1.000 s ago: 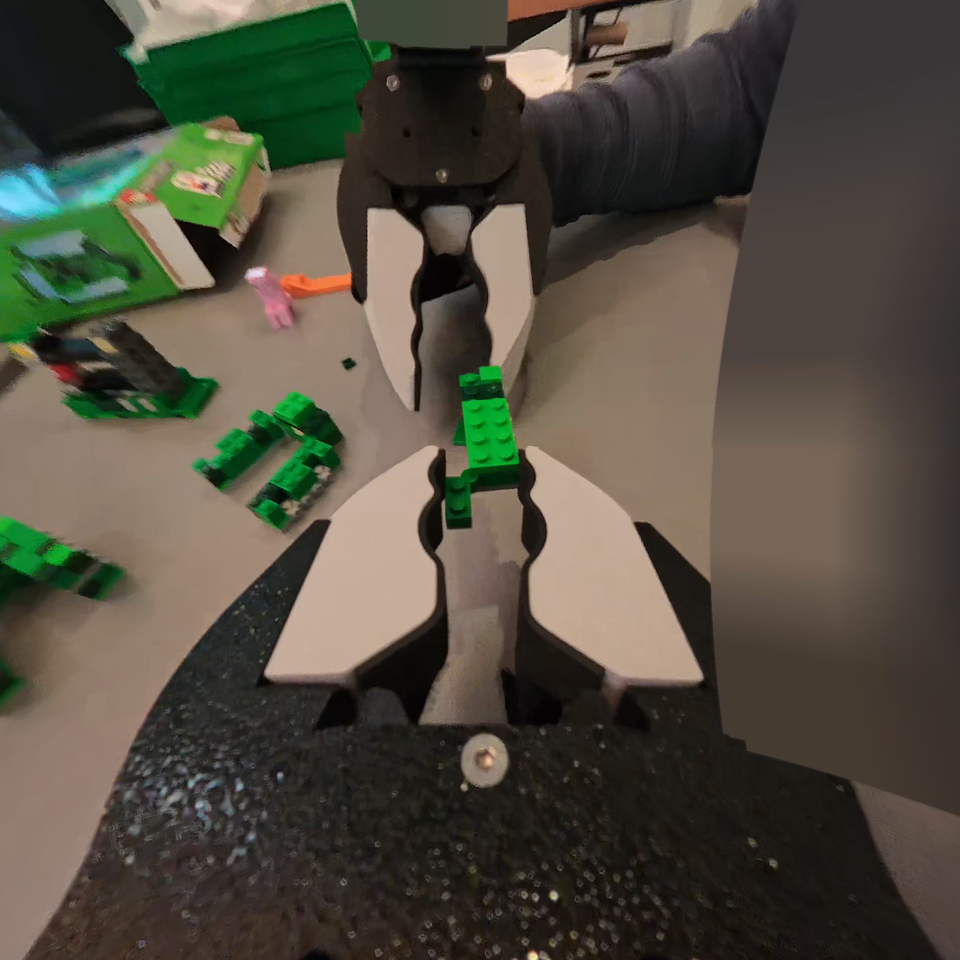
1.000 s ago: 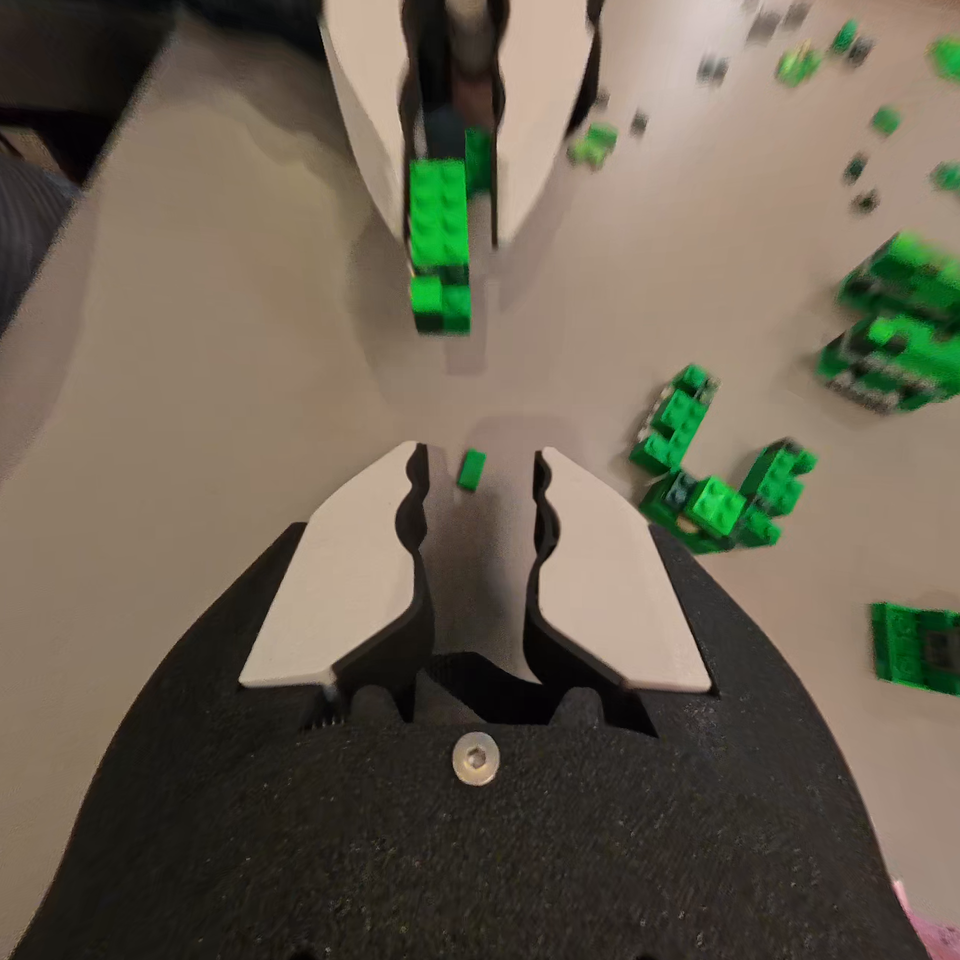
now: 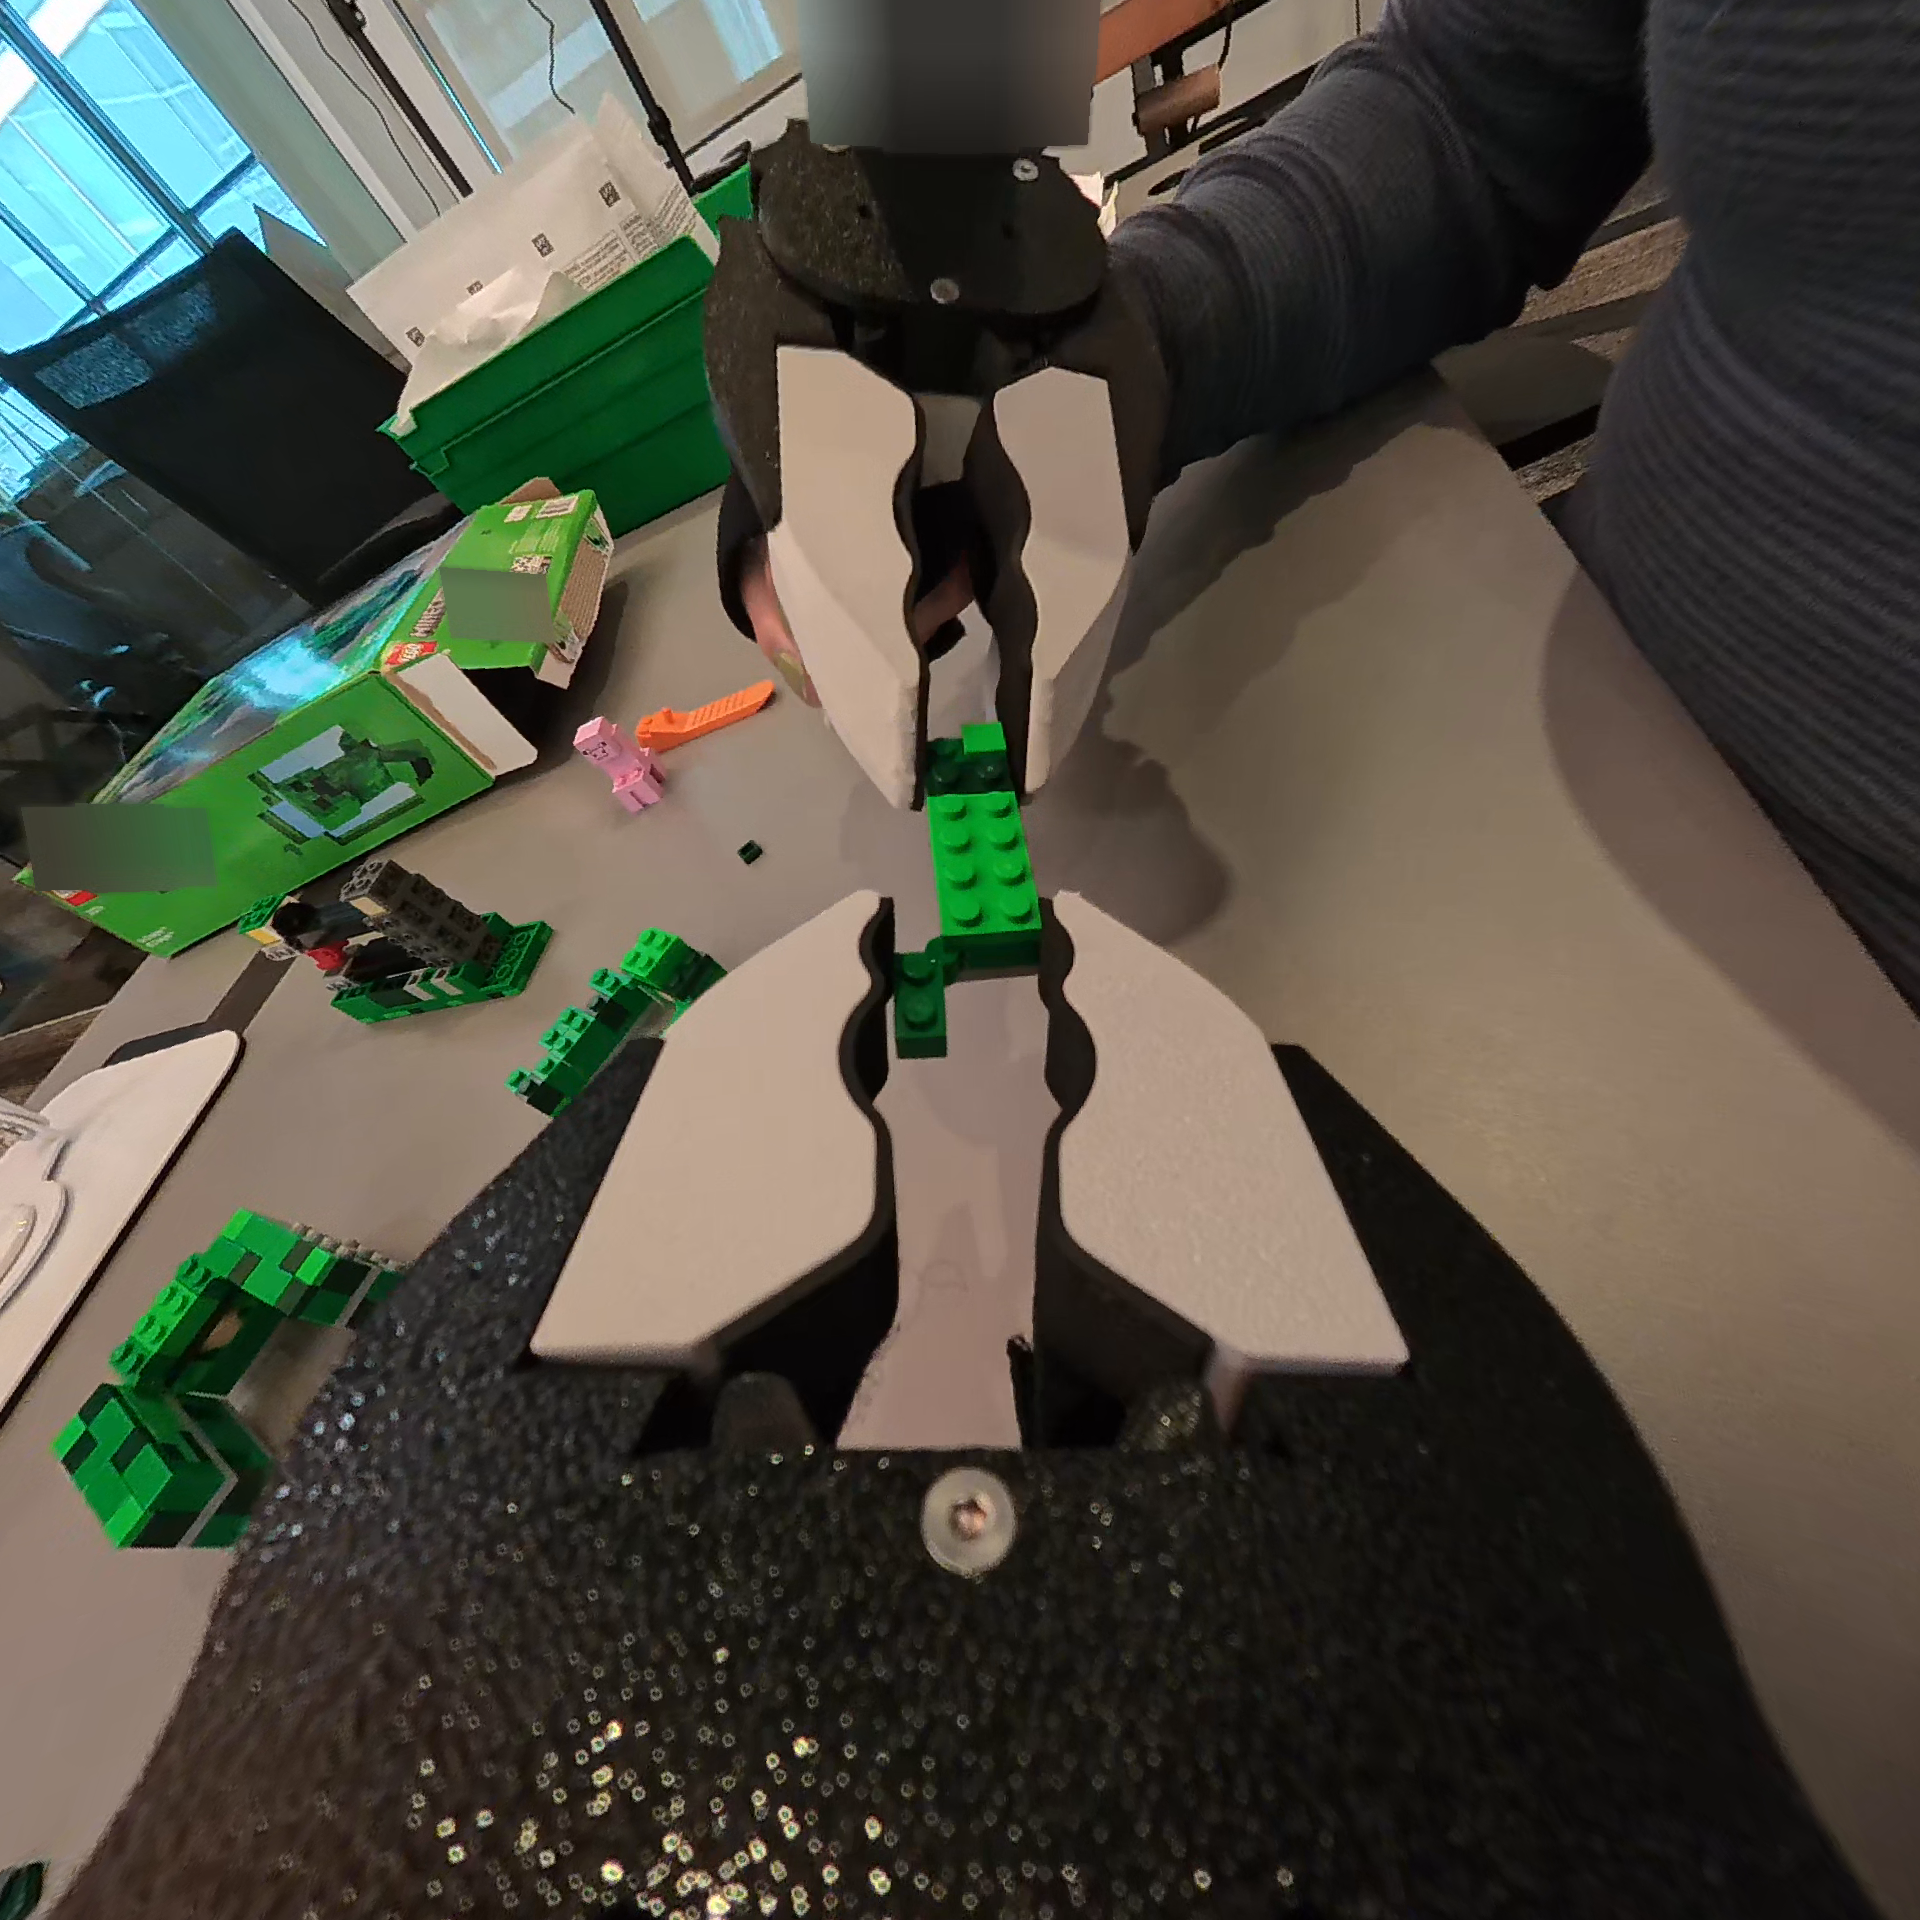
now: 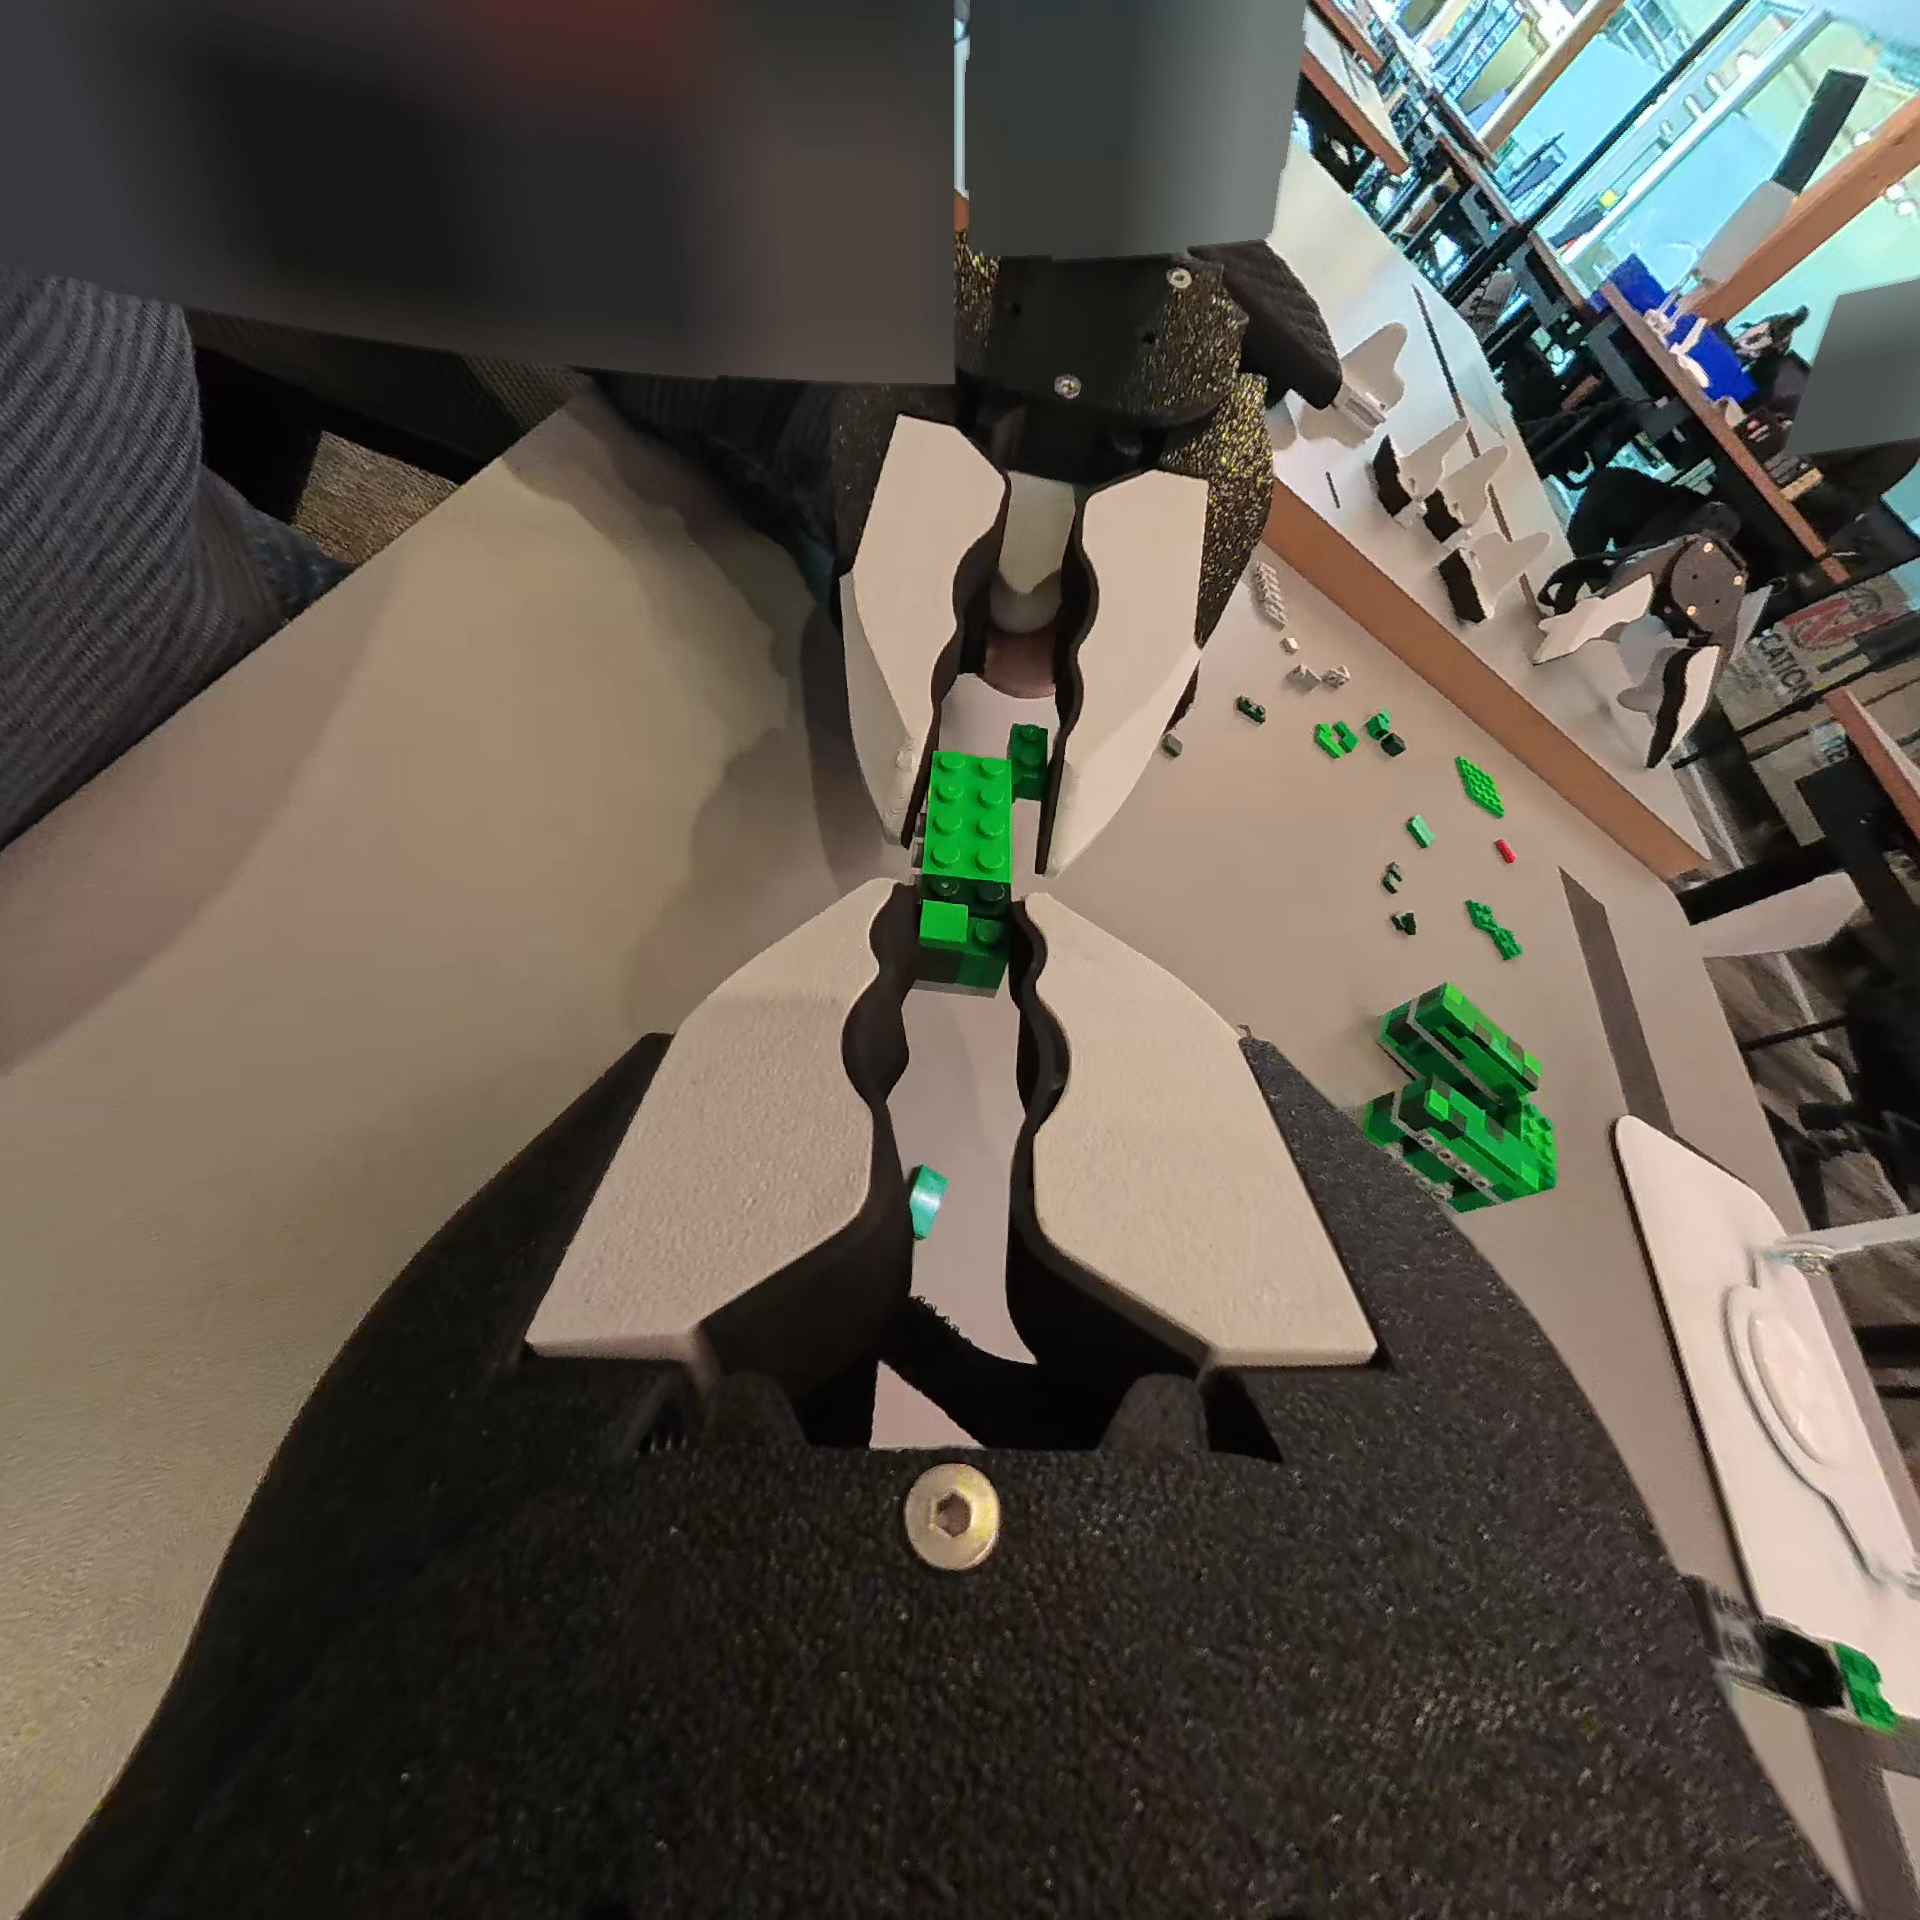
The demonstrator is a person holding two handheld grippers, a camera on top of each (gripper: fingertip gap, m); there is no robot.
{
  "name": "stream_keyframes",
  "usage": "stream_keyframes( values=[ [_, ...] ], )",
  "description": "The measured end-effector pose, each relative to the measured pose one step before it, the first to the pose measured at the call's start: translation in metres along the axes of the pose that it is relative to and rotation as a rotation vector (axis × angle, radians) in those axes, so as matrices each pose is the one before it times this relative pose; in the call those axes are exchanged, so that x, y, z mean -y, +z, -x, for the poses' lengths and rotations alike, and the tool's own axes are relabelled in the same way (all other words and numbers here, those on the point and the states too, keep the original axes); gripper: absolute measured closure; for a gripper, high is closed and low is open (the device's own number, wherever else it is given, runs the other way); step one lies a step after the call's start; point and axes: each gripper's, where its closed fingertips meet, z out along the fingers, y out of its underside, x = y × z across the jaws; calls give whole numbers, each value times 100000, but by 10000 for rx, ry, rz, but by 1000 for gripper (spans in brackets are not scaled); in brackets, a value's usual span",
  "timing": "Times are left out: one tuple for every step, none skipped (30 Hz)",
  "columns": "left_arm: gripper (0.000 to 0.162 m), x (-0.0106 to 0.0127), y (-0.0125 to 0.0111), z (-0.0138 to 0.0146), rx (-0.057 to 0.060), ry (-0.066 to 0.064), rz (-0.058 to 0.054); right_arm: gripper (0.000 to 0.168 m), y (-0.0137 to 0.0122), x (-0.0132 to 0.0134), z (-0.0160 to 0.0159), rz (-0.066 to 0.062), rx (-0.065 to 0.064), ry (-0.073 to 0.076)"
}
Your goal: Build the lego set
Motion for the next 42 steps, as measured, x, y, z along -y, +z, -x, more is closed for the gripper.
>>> stream_keyframes(
  values=[
    [136, 25, -6, 34, 2, -32, -28, 152, -29, 70, -62, -92, -42, 104],
    [136, 101, -14, 104, 60, -19, -62, 152, -80, 127, -178, -142, -84, 200],
    [136, 51, -34, 154, 109, -7, -22, 151, -103, 150, -231, -184, -60, 384],
    [136, -53, -87, 342, 289, 125, 70, 144, -111, 173, -146, -230, 107, 590],
    [136, -103, -153, 504, 493, 397, 145, 135, -83, 127, -142, -191, 198, 798],
    [136, -16, -226, 612, 688, 716, 162, 128, -67, 137, -166, -190, 207, 824],
    [136, 16, -179, 464, 653, 906, 206, 124, -95, 258, -231, -278, 130, 735],
    [136, 10, -87, 335, 625, 986, 287, 124, -101, 304, -222, -275, 99, 642],
    [136, 15, 23, 209, 578, 1039, 360, 124, -64, 201, -196, -148, 82, 575],
    [136, 4, 71, 153, 535, 1061, 417, 124, -52, 131, -73, -66, 130, 461],
    [136, 101, 81, 25, 431, 1061, 346, 124, -65, 22, 7, 34, 152, 336],
    [137, 218, 54, -26, 367, 930, 228, 126, -105, 33, 24, 28, 103, 172],
    [137, 279, 26, 10, 320, 724, 118, 130, -137, 28, -30, 18, 6, 10],
    [136, 274, -6, -8, 213, 518, 41, 133, -132, -42, -13, 57, -33, -114],
    [136, 243, -12, -13, 139, 333, -17, 136, -94, -76, -36, 79, -77, -198],
    [136, 170, -15, -49, 69, 234, -36, 137, -58, -146, 25, 127, -53, -241],
    [136, 90, 15, -139, -4, 212, -5, 137, 1, -226, 10, 206, -59, -218],
    [136, 57, 20, -148, -16, 185, 4, 136, 20, -193, 43, 178, -26, -179],
    [136, 61, 14, -118, -6, 134, -13, 135, 20, -114, 45, 92, 6, -105],
    [136, 76, -12, -50, 14, 93, -32, 136, -11, -24, 25, 0, 26, -32],
    [136, 90, -21, -7, 25, 49, -54, 136, -30, 0, 35, -33, 54, -6],
    [137, 68, -12, -46, -11, 2, -40, 136, -24, -59, -29, 16, 18, -23],
    [137, 19, 17, -52, -31, -17, -25, 136, -2, -67, 6, 36, 7, -75],
    [137, 39, 0, -56, -22, -11, -40, 136, 30, -53, 20, 36, 3, -84],
    [137, 29, -21, -53, -31, -32, -45, 135, 46, -47, -9, 45, -13, -61],
    [137, 38, -14, -49, -36, -45, -46, 134, 46, -47, -17, 34, -14, -46],
    [137, -2, 0, -24, -16, -50, -28, 133, 31, -16, -72, 8, -50, -34],
    [136, 17, 10, 24, 18, -44, -42, 127, 2, -81, -210, 51, -148, -51],
    [137, 183, -64, 99, 58, -58, -149, 125, -18, -262, -153, 166, -67, -77],
    [137, 92, -34, 54, 3, -96, -71, 125, -13, -195, 14, 83, 72, -11],
    [137, -8, -12, -26, -28, -43, -11, 126, 7, -25, 71, -27, 112, 52],
    [137, 21, -11, -57, -40, 4, -40, 130, 34, 32, 158, -59, 165, 53],
    [137, 73, -19, -94, -58, -11, -66, 135, 51, 53, 147, -57, 140, 20],
    [137, 109, -10, -80, -63, -34, -79, 140, 76, 27, 166, -17, 135, -29],
    [137, 132, -15, -100, -64, -29, -86, 144, 69, 13, 159, -17, 127, -14],
    [137, 106, -11, -108, -58, -10, -70, 148, 63, -9, 150, -1, 130, 13],
    [137, 93, -2, -81, -45, 2, -62, 150, 25, -50, 26, 12, 56, 21],
    [137, 54, -3, -64, -35, 7, -29, 150, 11, -46, 59, 3, 81, 31],
    [137, 7, 0, -30, -9, -11, -11, 150, -3, -7, 18, -21, 59, 51],
    [137, 9, 14, -14, -9, -20, -12, 151, -10, -6, 30, -13, 56, 46],
    [137, 29, 4, -33, -20, -24, -30, 151, 3, -26, 51, 24, 62, 22],
    [137, -11, -1, -28, -13, -17, -2, 151, 11, -14, 8, 40, 18, -20]
  ],
)
